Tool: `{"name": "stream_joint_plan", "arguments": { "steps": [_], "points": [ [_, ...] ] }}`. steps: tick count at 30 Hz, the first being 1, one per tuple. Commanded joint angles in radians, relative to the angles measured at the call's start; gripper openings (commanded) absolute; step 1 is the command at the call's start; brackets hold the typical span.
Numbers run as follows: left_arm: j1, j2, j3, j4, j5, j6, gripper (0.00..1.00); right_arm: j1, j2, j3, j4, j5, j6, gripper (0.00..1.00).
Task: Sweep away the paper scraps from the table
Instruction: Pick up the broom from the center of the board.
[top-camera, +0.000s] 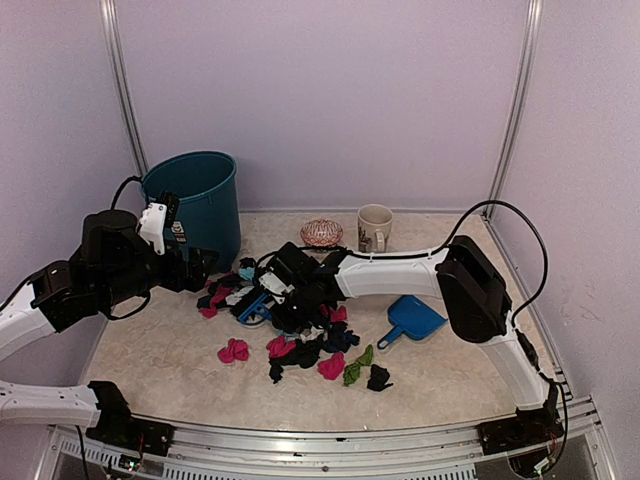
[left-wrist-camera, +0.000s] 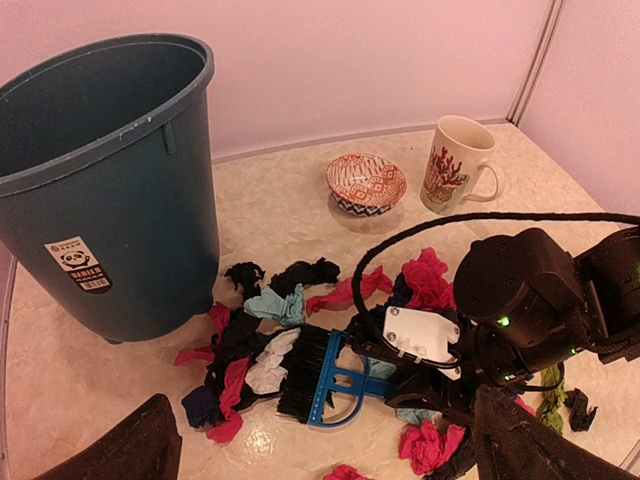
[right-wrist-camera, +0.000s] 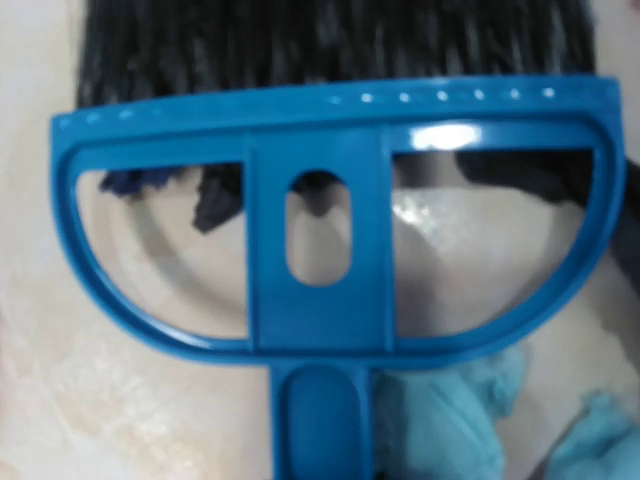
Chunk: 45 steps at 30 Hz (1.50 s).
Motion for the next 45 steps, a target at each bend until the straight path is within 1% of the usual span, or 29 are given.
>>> {"name": "stream_joint_plan", "arguments": {
  "steps": [1,3,9,15,23,28,31,35,39,42,45],
  "points": [
    [0.006,0.000,0.003,-0.008,-0.006,-0.008,0.99,0.014,0.005,0.026,-0.031,0.037,-0.006,0.08],
    [0.006,-0.002,0.004,-0.008,-0.007,-0.008,0.99,0.015,-0.016,0.021,-0.028,0.044,-0.005,0.04],
    [0.006,-0.007,0.006,-0.006,-0.007,-0.010,0.99,0.017,-0.125,-0.046,0.012,0.060,0.003,0.03],
    [0.005,-0.003,0.030,0.002,0.019,-0.039,0.99,0.017,-0.254,-0.195,0.093,0.111,-0.012,0.02],
    [0.000,0.048,0.057,0.034,0.116,-0.124,0.99,0.018,-0.400,-0.410,0.200,0.128,-0.052,0.00],
    [-0.004,0.096,0.065,0.038,0.217,-0.208,0.99,0.017,-0.525,-0.589,0.324,0.095,-0.103,0.01],
    [-0.008,0.125,0.048,0.073,0.313,-0.249,0.99,0.017,-0.596,-0.699,0.405,0.087,-0.148,0.02],
    [-0.024,0.160,0.020,0.142,0.412,-0.298,0.99,0.022,-0.660,-0.794,0.463,0.070,-0.196,0.02],
    [-0.039,0.204,0.000,0.197,0.500,-0.337,0.99,0.032,-0.725,-0.861,0.513,0.069,-0.230,0.04],
    [-0.042,0.236,-0.015,0.216,0.549,-0.361,0.99,0.050,-0.768,-0.882,0.519,0.081,-0.251,0.04],
    [-0.042,0.275,-0.033,0.286,0.633,-0.394,0.99,0.078,-0.820,-0.907,0.542,0.086,-0.271,0.04]
  ]
}}
